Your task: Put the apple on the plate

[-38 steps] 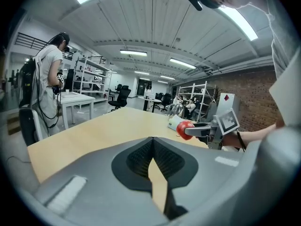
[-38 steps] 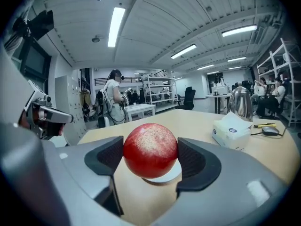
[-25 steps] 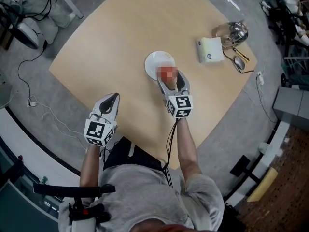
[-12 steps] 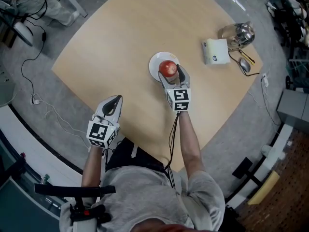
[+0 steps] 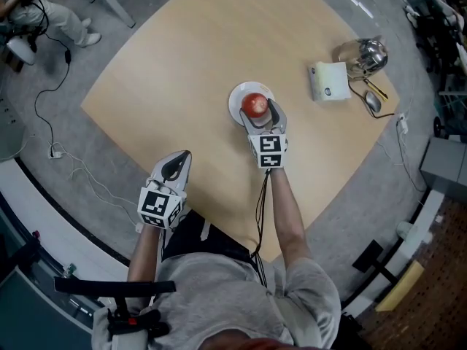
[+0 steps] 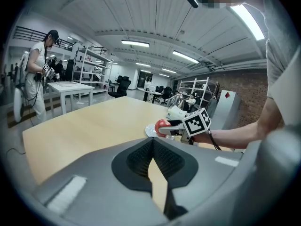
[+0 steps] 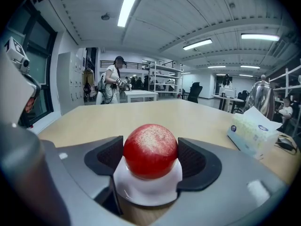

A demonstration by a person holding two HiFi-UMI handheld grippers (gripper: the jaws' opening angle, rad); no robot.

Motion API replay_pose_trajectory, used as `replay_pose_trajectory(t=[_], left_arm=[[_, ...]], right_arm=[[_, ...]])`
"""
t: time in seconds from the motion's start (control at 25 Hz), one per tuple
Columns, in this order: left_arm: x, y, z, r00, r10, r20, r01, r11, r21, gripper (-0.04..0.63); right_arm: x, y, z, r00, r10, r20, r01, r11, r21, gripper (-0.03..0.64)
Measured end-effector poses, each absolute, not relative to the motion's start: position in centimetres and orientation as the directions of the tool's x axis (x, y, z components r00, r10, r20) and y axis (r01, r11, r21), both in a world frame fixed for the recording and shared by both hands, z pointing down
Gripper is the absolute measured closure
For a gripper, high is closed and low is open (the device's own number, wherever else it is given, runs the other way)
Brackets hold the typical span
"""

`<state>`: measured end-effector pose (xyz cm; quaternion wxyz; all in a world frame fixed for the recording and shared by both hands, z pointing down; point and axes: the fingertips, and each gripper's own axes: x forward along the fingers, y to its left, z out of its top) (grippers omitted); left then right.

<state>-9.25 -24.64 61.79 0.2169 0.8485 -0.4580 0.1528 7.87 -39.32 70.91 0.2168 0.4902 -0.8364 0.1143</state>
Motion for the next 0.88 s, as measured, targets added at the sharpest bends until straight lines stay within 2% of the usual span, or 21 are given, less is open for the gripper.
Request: replay_pose_trajectory(t=[0.88], left_arm=[[-10.0,-23.9,60.1,0.538,-0.728,0.426,-0.841,-0.495,0.216,0.577]], right_arm=[[8.1,-38.3,67.5,-0.407,-0.804,0.433,-0.889,0.458,0.013,0.229]])
